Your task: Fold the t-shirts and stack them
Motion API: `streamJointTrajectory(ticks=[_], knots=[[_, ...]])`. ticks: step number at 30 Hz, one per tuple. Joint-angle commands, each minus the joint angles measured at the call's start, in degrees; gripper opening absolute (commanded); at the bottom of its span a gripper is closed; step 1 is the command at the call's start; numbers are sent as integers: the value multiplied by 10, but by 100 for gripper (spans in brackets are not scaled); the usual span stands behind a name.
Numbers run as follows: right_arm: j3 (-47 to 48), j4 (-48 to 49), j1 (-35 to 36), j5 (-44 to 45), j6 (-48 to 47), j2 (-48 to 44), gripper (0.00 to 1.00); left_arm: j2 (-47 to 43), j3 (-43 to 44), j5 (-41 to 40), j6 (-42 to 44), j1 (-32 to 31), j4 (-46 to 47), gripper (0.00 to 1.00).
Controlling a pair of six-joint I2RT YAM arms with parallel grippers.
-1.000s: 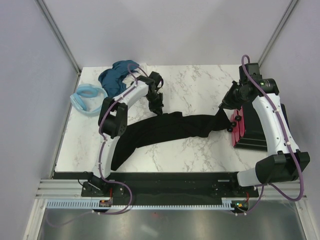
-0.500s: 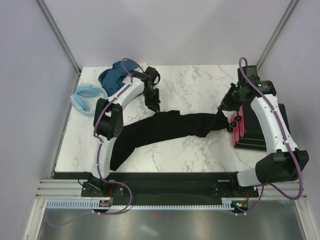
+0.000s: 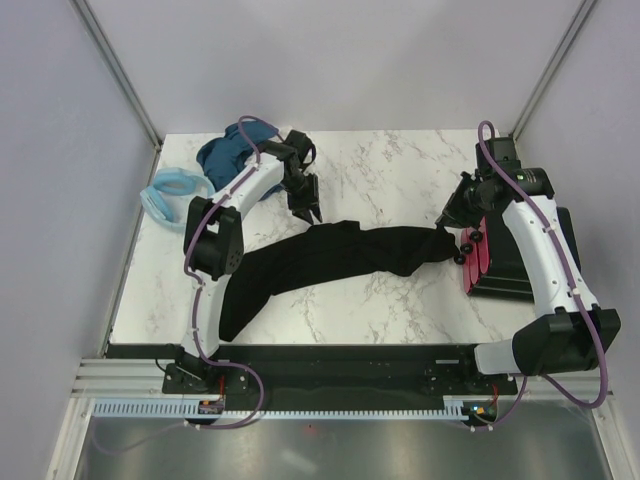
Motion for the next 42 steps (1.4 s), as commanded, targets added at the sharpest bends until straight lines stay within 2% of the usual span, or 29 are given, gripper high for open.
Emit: streamJointTrajectory(ticks=[1,11,14,15,21,29,37,38,40,41,42], knots=[[-3,8,-4,-1,-8,-10,0,-15,-10,21,19,-3,2,34],[-3,13,-6,0,-7,-2,0,-26,-73,32,26,-10,19,33],[-3,15,-6,0,-6,-1,0,-25,-73,30,27,-11,20,16],[-3,15,-6,1,-4,-1,0,-25,-70,29,28,-10,21,2],[-5,17,-6,2,-3,0,0,-36,-59,4,24,-11,19,2],[-3,22,-16,22,-14,-1,0,-116,-51,-87,5,0,0,2],[0,25,-37,17,-30,-7,0,-177,-109,-102,8,11,-7,2],[-2,26,-36,16,-31,-8,0,-175,-115,-88,18,11,-7,3],[-7,27,-36,14,-31,-14,0,-175,-141,-82,24,10,-1,20],[-8,27,-36,13,-30,-17,0,-175,-154,-84,26,11,6,34],[-10,27,-36,13,-30,-19,0,-174,-177,-84,28,10,12,38]])
